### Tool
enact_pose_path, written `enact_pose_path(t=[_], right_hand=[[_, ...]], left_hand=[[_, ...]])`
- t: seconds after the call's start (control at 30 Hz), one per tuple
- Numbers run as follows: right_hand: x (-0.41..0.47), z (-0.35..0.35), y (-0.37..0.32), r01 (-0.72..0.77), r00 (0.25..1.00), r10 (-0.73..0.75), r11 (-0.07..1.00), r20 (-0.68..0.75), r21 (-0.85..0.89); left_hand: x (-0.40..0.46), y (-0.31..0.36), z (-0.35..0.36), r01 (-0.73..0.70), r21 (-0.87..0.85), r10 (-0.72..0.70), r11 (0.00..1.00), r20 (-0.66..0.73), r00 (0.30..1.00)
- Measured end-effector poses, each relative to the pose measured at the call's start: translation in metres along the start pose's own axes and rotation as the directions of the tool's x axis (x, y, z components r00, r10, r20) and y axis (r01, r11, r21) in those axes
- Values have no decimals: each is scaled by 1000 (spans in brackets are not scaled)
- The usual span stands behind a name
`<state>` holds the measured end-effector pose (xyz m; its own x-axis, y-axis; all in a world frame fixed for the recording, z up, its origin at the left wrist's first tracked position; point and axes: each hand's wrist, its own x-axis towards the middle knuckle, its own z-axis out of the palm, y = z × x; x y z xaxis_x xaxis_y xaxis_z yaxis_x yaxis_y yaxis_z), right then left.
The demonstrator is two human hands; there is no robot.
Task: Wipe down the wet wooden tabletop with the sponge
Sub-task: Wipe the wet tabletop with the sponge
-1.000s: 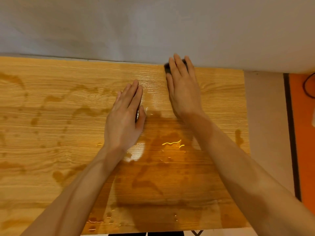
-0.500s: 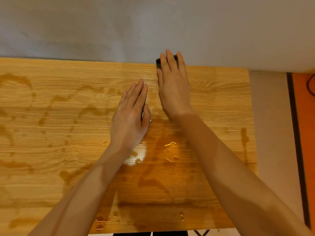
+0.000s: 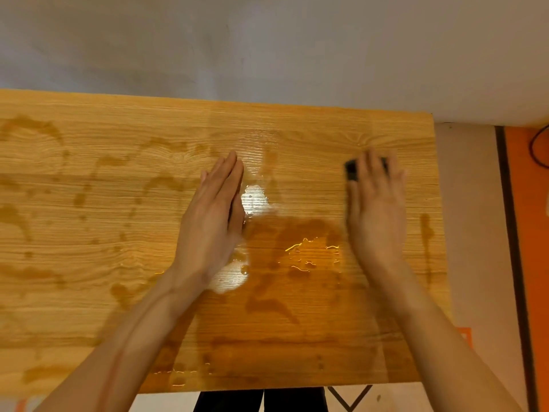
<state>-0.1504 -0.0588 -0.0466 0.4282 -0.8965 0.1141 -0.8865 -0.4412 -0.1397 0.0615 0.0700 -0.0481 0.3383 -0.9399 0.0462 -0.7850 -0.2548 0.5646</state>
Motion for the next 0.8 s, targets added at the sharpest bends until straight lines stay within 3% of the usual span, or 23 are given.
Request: enact_pose_path(t=[0.07, 0.13, 0.27, 0.3, 0.43, 0.47, 0.53, 0.63, 0.7, 0.8], right_hand=[[1, -9, 14, -165, 985, 168, 984, -39, 74], [4, -7, -6, -219, 970, 227, 971, -81, 98], [-16, 30, -91, 42, 998, -41, 999, -39, 22], [-22, 39, -105, 74, 996, -70, 994, -52, 85], [-22, 14, -59, 222, 973, -224, 975, 57, 25], [-23, 4, -29, 162, 985, -163, 986, 54, 34], [-25, -12, 26, -92, 995, 94, 989, -15, 114], [-24, -11, 34, -311, 939, 328, 938, -103, 156], [-26, 1, -9, -270, 954, 282, 957, -107, 110], [-39, 21, -84, 15, 999, -8, 987, -45, 160]], left_hand=[[-14, 1, -2, -7, 6, 7, 1000, 13, 1000], [-22, 2, 2, -10, 26, 10, 1000, 16, 1000], [-26, 4, 10, 0, 70, 0, 998, 6, 1000], [-27, 4, 10, -1, 80, 0, 997, 6, 1000], [-27, 3, 11, -11, 78, 11, 997, -5, 1000], [-28, 3, 10, -12, 73, 13, 997, -8, 1000], [-28, 2, 11, -19, 71, 20, 997, -10, 1000], [-28, 1, 12, -28, 75, 30, 997, -17, 999], [-28, 1, 11, -25, 74, 26, 997, -17, 1000], [-27, 2, 11, -10, 85, 12, 996, -26, 1000]])
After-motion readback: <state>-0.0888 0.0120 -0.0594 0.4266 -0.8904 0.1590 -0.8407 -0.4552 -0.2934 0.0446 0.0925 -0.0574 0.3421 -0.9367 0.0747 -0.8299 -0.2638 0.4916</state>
